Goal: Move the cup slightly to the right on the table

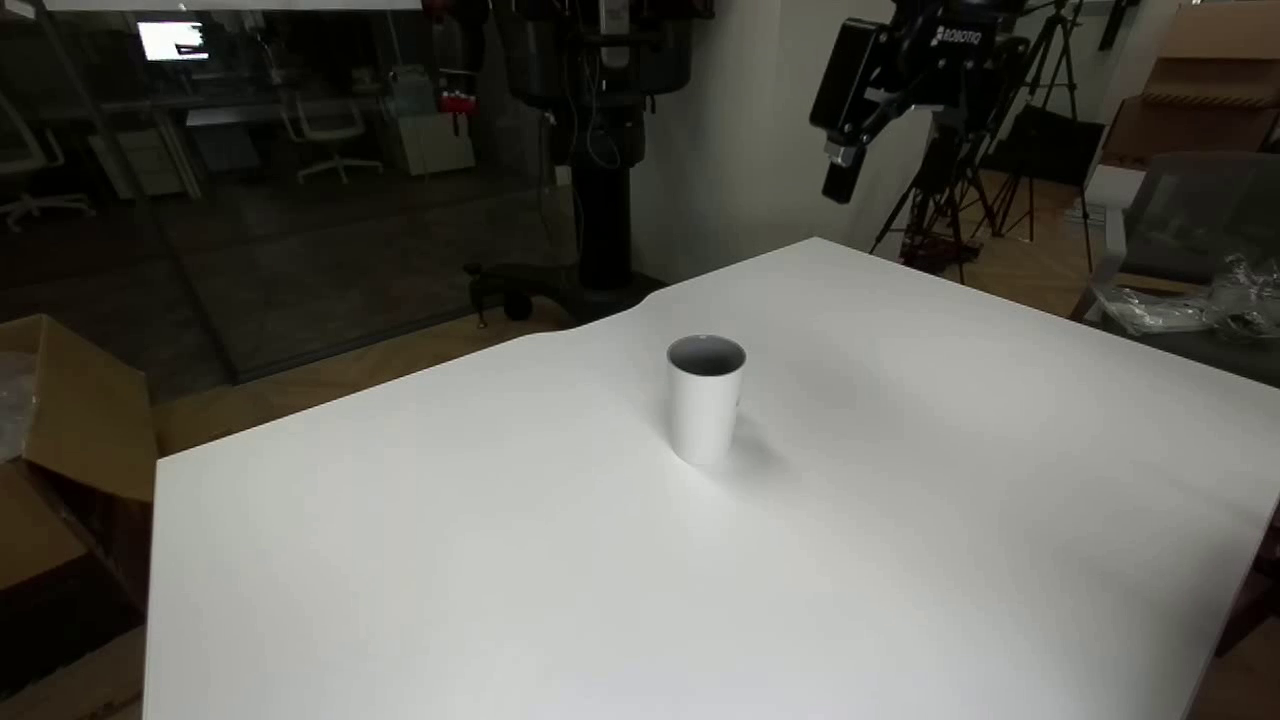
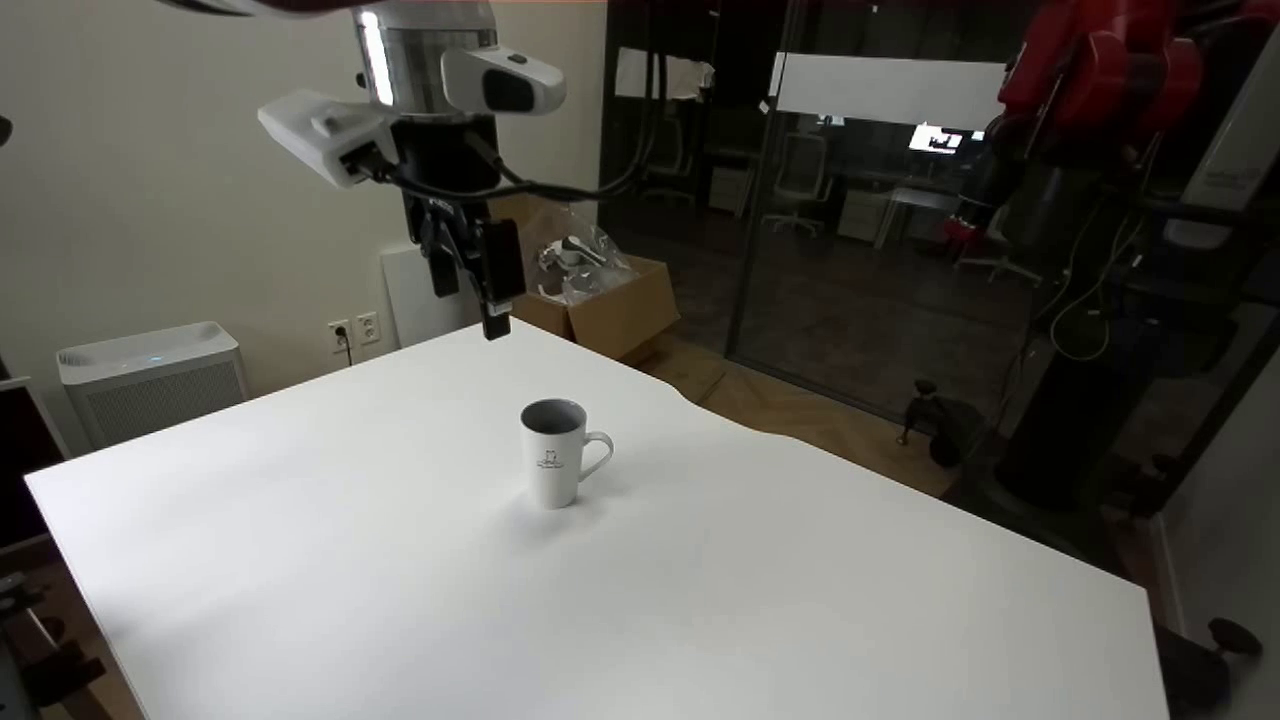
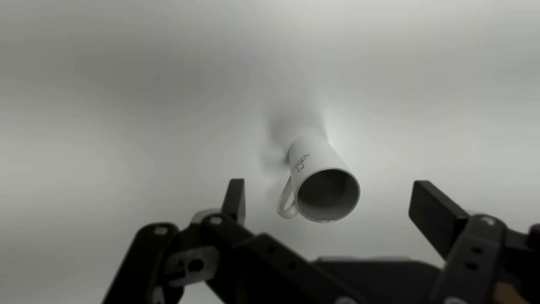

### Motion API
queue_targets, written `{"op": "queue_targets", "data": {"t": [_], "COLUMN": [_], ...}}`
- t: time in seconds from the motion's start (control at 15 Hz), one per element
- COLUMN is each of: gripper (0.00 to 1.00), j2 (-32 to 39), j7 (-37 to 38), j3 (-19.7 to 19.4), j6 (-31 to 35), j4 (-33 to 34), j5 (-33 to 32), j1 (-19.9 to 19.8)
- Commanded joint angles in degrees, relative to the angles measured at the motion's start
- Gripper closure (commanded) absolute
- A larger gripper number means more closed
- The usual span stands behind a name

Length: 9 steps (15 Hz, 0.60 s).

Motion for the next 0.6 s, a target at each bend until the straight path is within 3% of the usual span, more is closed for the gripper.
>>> {"op": "queue_targets", "data": {"t": [0.0,0.27,0.53], "gripper": [0.00,0.00,0.00], "j2": [0.26,0.94,7.87], "j7": [0.08,0.65,-3.95], "j3": [-0.59,-0.18,-2.69], "j6": [-0.10,-0.63,-2.82], "j4": [0.22,0.94,6.96], "j5": [-0.15,-1.67,1.71], "j1": [0.58,0.53,-0.19]}}
